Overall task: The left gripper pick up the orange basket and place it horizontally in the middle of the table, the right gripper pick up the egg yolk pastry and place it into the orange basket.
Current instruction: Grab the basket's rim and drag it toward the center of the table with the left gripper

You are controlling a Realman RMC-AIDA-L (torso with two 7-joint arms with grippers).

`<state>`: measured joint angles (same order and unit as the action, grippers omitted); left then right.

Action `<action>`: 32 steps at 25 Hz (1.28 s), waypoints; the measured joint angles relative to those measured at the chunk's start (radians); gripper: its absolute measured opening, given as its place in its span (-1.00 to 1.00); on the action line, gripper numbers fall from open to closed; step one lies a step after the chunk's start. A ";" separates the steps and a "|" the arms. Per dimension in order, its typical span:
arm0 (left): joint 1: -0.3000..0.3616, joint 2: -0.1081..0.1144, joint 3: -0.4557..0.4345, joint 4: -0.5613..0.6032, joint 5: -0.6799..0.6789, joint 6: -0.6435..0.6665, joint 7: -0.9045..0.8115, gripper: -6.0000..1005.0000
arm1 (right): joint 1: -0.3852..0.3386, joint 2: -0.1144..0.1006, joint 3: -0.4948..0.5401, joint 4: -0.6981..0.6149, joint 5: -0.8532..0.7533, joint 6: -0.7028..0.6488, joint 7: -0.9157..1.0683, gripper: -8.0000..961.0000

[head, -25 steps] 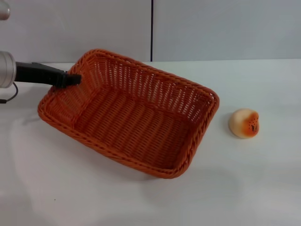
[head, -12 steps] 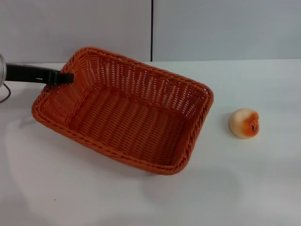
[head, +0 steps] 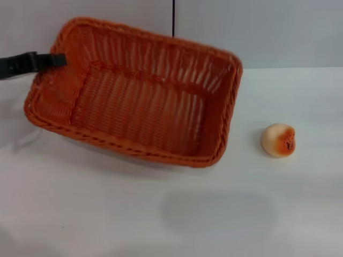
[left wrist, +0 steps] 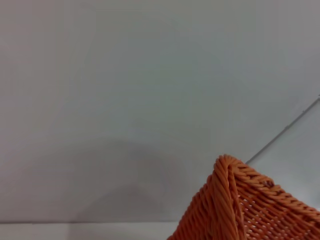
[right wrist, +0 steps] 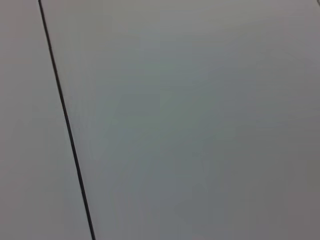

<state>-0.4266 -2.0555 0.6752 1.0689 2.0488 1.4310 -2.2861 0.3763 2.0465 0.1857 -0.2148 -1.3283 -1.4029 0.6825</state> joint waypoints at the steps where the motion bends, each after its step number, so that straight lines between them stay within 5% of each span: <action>1: 0.013 0.000 -0.003 -0.002 -0.020 0.006 0.000 -0.65 | 0.004 -0.001 0.000 0.000 0.000 0.006 0.000 0.37; 16: 0.201 -0.010 0.003 -0.038 -0.159 0.026 0.008 -0.62 | 0.033 -0.005 -0.041 -0.001 0.000 0.027 0.000 0.37; 32: 0.253 -0.011 -0.003 -0.132 -0.191 0.101 0.060 -0.59 | 0.029 0.005 -0.056 0.002 0.000 0.036 0.000 0.37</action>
<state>-0.1738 -2.0661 0.6726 0.9372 1.8578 1.5319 -2.2258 0.4056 2.0512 0.1299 -0.2127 -1.3284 -1.3665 0.6826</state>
